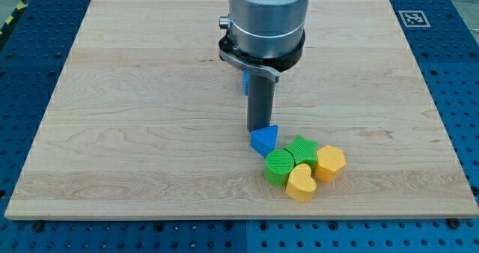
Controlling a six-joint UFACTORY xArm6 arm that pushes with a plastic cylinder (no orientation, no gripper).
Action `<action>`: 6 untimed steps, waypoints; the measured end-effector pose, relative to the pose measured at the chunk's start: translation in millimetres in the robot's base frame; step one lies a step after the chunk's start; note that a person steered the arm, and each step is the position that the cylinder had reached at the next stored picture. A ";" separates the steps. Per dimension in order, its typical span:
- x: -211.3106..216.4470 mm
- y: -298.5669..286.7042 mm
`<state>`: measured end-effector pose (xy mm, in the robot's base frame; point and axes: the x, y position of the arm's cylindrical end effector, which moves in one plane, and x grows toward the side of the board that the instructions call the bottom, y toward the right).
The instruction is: Place your arm at the top of red star
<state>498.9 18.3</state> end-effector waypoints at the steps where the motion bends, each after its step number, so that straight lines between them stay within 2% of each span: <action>1: -37.7 -27.5; 3: -167.9 -74.2; 4: -230.3 -72.4; 5: -236.8 -12.2; 6: -203.3 3.8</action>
